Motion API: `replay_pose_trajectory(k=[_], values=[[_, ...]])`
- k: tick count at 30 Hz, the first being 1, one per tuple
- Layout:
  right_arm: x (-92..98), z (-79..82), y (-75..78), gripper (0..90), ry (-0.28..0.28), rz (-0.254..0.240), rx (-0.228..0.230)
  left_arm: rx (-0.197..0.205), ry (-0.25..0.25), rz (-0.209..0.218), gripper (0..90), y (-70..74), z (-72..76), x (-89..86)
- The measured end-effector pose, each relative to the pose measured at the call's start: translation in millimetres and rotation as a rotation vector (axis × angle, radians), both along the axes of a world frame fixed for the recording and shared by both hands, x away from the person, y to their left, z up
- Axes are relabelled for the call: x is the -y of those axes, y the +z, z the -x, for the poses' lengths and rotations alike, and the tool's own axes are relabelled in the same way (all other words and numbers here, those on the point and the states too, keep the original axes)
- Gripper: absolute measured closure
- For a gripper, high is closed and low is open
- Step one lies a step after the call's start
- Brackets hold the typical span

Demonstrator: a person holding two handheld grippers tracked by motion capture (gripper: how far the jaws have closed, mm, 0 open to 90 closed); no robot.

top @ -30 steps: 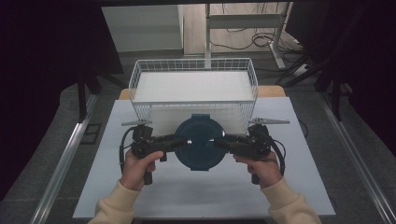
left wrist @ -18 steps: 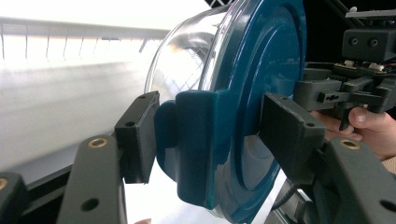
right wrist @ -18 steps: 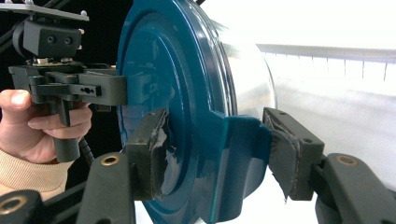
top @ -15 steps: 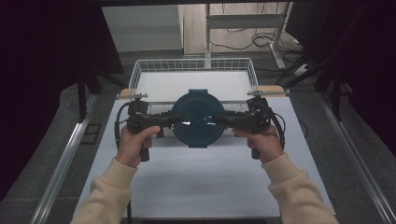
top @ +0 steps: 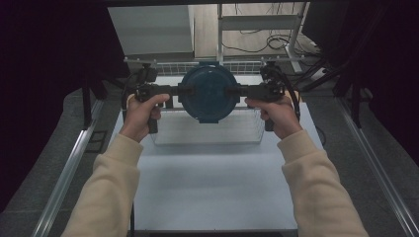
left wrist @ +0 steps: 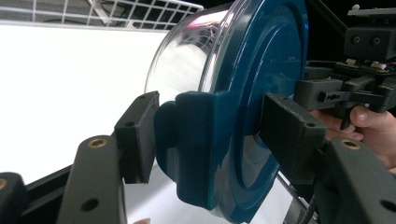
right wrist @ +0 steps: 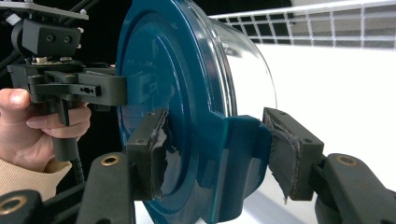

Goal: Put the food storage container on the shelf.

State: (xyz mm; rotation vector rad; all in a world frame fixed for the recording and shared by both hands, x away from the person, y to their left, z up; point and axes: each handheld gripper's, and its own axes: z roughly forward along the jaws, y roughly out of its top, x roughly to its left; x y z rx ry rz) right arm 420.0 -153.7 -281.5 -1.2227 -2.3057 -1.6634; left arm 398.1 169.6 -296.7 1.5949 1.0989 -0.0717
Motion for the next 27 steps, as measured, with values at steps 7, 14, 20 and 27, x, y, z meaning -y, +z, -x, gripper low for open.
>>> replay_pose_trajectory(k=[7,14,20,27], values=[[-0.9,-25.9,-2.9,42.2,-0.013,-0.005,-0.038,-0.037,0.004,0.018,39.6,-8.5,-25.3,-0.9],[0.0,-52.1,-21.0,41.5,-0.038,-0.044,-0.134,-0.124,0.035,0.032,36.9,-23.3,-46.3,2.0],[3.0,-72.4,-33.9,40.8,-0.121,-0.138,-0.275,-0.204,0.073,0.079,34.7,-29.7,-67.6,4.7],[2.1,-85.9,-38.4,40.7,-0.204,-0.156,-0.343,-0.232,0.097,0.127,32.9,-40.3,-85.1,6.1]])
